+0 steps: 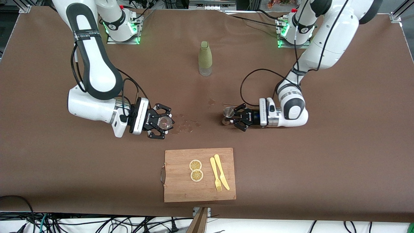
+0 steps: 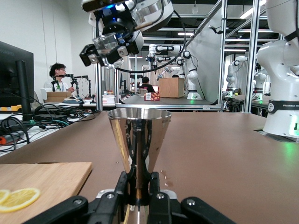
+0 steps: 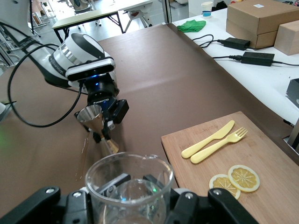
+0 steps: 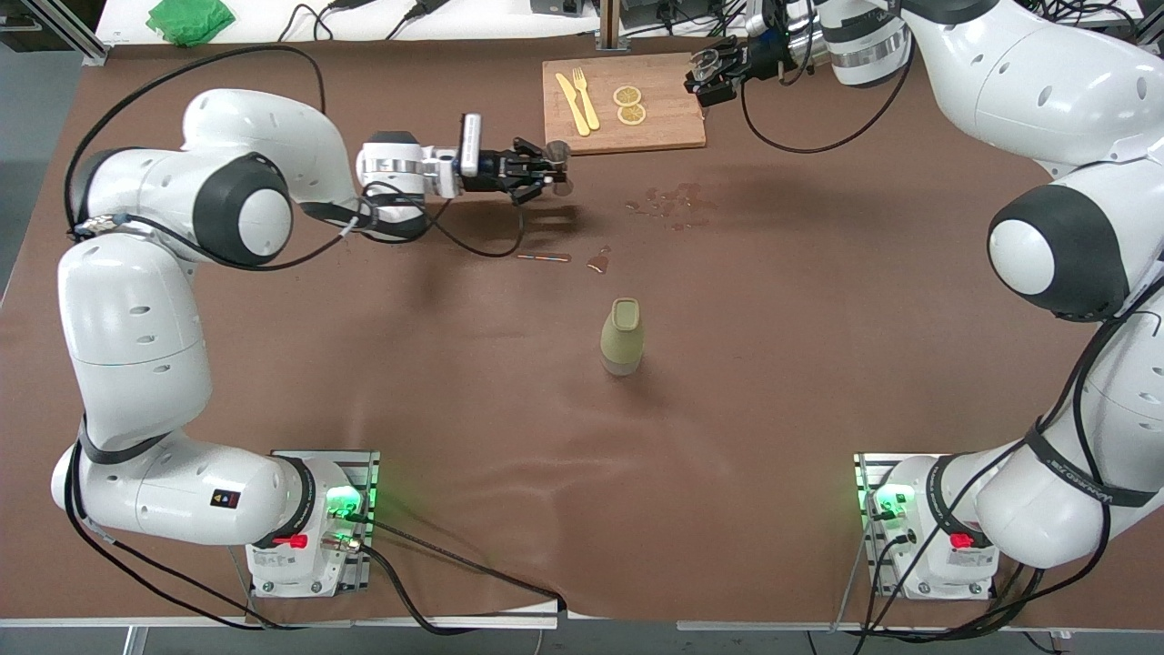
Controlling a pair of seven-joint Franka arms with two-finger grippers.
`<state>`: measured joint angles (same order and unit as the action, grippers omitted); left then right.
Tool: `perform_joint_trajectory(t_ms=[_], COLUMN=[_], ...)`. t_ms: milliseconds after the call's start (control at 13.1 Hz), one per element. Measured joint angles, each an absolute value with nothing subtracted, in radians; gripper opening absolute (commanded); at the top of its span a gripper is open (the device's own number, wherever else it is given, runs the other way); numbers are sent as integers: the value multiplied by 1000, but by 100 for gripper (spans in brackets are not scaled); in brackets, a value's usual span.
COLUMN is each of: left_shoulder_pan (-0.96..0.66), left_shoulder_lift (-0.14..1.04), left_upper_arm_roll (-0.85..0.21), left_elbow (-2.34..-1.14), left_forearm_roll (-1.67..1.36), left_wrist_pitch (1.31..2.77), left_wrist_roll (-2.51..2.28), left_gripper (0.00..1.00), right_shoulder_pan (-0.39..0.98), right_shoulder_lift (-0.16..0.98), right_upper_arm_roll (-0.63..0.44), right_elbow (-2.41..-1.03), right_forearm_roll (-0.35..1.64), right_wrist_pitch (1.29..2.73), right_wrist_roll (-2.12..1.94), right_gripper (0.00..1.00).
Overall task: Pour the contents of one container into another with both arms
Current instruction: 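Lift the glass with the right gripper while the left gripper brings the jigger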
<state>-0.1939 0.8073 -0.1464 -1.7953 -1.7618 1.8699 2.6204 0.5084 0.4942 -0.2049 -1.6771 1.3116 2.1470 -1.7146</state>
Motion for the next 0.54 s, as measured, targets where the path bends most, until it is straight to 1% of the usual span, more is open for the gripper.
perform_joint_trajectory(t_ms=[230, 536], left_shoulder_pan=[-276, -351], left_shoulder_lift=[819, 887], left_upper_arm_roll=[-146, -145], left_elbow=[-1762, -1689], left_forearm_roll=[-1834, -1906], left_wrist_pitch=[1969, 2005], left_wrist_roll=[2570, 2567], left_gripper=[0, 0], right_shoulder_pan=[533, 613], right_shoulder_lift=[515, 541], right_upper_arm_roll=[-206, -215], right_elbow=[-1677, -1673], right_forearm_roll=[1312, 1312], right_wrist_pitch=[2168, 2296], right_wrist_roll=[-1678, -1634], right_gripper=[22, 22])
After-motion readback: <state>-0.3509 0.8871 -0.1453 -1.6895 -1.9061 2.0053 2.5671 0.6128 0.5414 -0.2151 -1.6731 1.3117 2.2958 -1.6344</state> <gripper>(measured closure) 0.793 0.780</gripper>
